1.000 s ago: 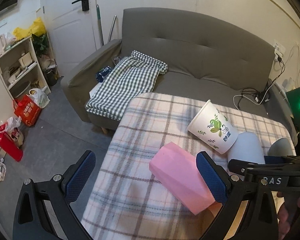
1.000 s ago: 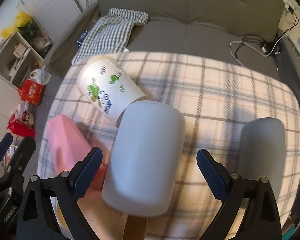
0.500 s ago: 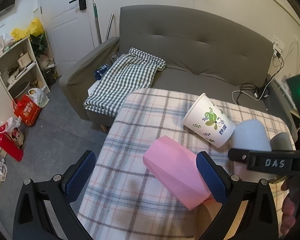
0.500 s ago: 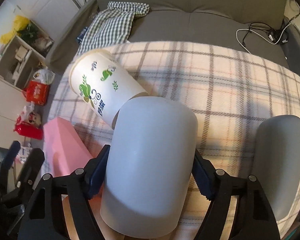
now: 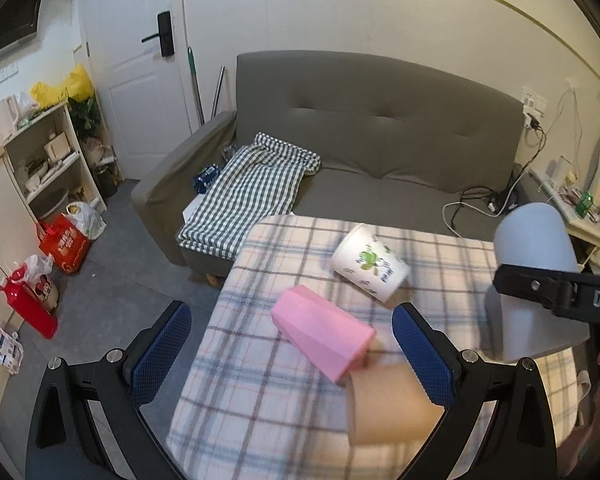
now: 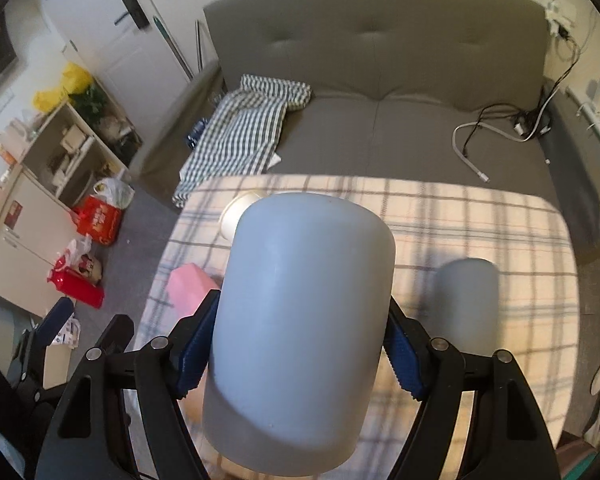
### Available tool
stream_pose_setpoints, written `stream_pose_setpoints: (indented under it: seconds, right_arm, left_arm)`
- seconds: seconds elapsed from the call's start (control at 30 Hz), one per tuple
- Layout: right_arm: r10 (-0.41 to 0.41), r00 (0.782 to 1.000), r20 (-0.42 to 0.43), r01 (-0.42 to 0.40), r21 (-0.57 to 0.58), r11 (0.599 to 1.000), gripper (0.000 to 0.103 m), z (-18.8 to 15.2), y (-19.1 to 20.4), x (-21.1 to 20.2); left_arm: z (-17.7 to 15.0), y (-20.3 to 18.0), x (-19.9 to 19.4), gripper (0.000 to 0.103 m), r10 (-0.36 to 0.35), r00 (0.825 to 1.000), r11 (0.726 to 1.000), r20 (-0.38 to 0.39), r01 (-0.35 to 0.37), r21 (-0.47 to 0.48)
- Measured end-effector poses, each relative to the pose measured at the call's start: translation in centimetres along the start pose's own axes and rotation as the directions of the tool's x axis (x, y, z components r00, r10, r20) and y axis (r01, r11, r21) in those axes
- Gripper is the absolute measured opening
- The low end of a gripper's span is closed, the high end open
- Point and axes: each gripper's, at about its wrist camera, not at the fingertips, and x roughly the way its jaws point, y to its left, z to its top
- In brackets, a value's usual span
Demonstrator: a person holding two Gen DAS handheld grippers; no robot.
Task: Flip cup upside down
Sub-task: 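Lift the light grey cup off the table with the right gripper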
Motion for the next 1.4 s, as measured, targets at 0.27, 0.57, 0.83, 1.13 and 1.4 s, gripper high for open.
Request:
stream_pose_setpoints:
  seconds: [0.27,0.57,0.83,1.13,1.4]
  right_arm:
    - [-0.040,0.999,0.008,0.039,0.034,0.999,0.075,-6.6,-3.2,-3.7]
    - [-0.034,0.996,-0.079,0.040,0.074,0.996,0.075,-13.1,-5.6,0.2]
    - [-0.044,0.992,-0.118,0.055,0.092,0.994,0.075,-14.3,-6.4,2.8]
    - [-0.074,0.985,-0.155,0.093,0.119,0.988,0.076,-15.0,-7.5,4.4]
    - [-0.051,0.993,-0.105,0.067,0.149,0.987,0.091,-14.6,-8.4,3.3]
  left_arm:
    - [-4.0,-2.2,-3.1,0.103,-0.021,1.000,0.999,-0.010,0.022,0.029]
    - [-9.0,-4.9,-2.6,0.103,-0.038,0.995,0.997,-0.091,0.044,0.064]
    - [-10.7,-6.1,-0.9,0.103,-0.041,0.988,0.995,-0.150,0.055,0.088]
    - [-11.1,-6.4,-0.6,0.103,-0.045,0.984,0.993,-0.171,0.062,0.099]
    - [-10.9,-7.4,-1.3,0.103,-0.040,0.983,0.992,-0.179,0.061,0.114]
